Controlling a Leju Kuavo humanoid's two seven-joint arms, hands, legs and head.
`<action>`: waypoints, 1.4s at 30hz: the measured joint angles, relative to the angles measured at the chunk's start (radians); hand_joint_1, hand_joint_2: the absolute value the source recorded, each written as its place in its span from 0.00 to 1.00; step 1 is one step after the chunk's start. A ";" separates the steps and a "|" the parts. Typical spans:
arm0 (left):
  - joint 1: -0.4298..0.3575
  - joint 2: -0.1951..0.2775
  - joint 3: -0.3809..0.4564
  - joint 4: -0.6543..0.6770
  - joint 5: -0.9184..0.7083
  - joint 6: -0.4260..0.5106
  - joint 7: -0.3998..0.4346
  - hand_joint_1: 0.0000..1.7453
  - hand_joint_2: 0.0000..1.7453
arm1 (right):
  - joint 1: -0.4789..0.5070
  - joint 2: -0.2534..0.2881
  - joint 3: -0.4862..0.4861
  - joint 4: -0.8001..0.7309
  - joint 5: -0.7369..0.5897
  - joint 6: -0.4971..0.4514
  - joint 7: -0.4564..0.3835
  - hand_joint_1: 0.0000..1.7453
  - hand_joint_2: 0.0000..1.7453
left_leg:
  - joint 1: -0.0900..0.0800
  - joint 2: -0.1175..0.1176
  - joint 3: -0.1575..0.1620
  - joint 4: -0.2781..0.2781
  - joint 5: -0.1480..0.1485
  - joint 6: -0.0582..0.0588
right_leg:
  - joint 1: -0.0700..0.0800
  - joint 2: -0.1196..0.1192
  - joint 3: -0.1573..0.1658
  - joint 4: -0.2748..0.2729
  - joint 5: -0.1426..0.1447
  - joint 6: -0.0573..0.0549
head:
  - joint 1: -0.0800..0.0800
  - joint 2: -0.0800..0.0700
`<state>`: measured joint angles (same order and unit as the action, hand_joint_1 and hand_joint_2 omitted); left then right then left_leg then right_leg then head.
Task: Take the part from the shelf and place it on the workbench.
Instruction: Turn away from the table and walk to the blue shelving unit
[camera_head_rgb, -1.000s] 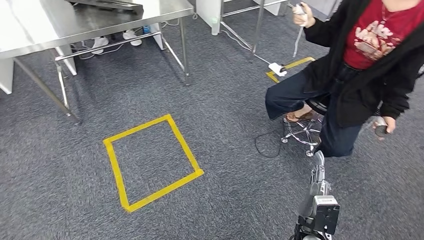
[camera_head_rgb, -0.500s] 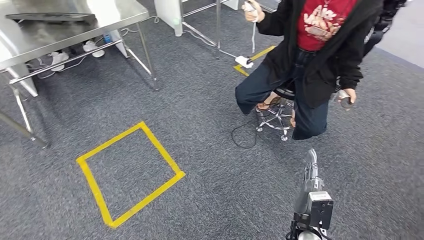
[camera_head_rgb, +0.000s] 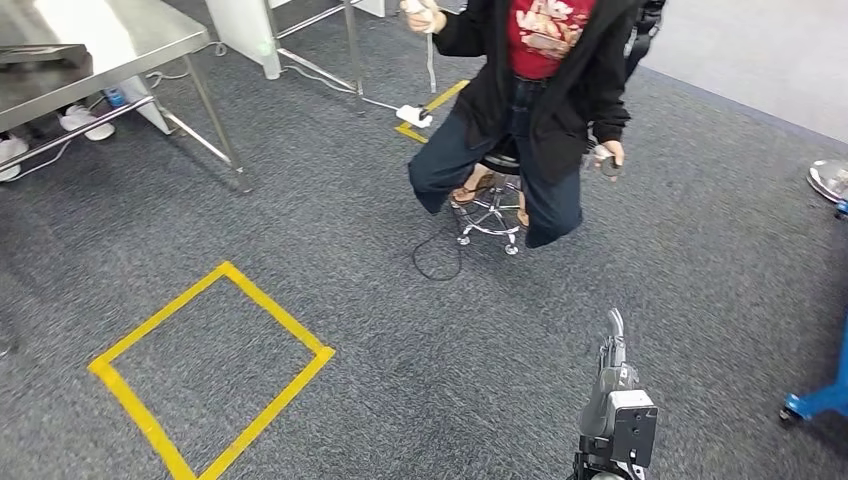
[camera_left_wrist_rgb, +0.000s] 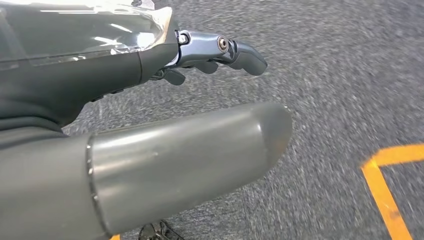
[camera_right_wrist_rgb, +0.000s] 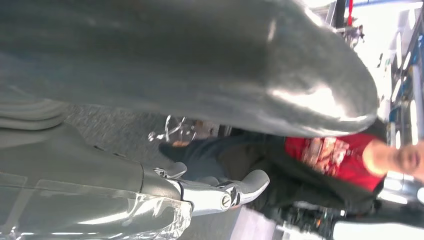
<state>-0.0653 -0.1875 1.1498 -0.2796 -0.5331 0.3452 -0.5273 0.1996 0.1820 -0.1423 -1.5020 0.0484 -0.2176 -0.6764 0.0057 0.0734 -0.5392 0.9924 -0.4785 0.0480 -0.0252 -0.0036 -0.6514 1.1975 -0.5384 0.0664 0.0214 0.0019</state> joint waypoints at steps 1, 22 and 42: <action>-0.001 0.000 0.000 0.000 0.000 0.000 0.000 0.00 0.00 | 0.002 0.000 0.000 -0.001 0.000 0.000 0.001 0.00 0.00 | -0.002 0.013 0.002 0.000 0.000 -0.001 | 0.002 -0.025 0.051 -0.084 0.022 0.002 | 0.000 0.000; -0.004 0.009 -0.001 0.000 -0.033 -0.010 0.004 0.00 0.00 | 0.061 0.014 -0.018 -0.054 0.007 0.008 0.017 0.00 0.00 | 0.016 -0.142 0.009 0.020 -0.023 -0.031 | 0.001 0.140 0.067 -0.195 0.095 -0.015 | -0.009 0.000; -0.001 0.010 -0.001 0.000 -0.051 -0.010 -0.008 0.00 0.00 | 0.091 0.031 -0.058 -0.083 0.023 0.056 0.012 0.00 0.00 | 0.012 -0.066 -0.072 0.234 -0.161 -0.055 | 0.004 0.007 0.108 -0.214 0.083 -0.067 | -0.008 0.000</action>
<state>-0.0659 -0.1770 1.1487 -0.2796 -0.5845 0.3349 -0.5349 0.2904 0.2128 -0.2007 -1.5846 0.0714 -0.1619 -0.6646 0.0175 0.0079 -0.6109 1.2265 -0.6393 -0.0072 -0.0210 0.0038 -0.5436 0.9839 -0.4556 -0.0002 0.0134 0.0019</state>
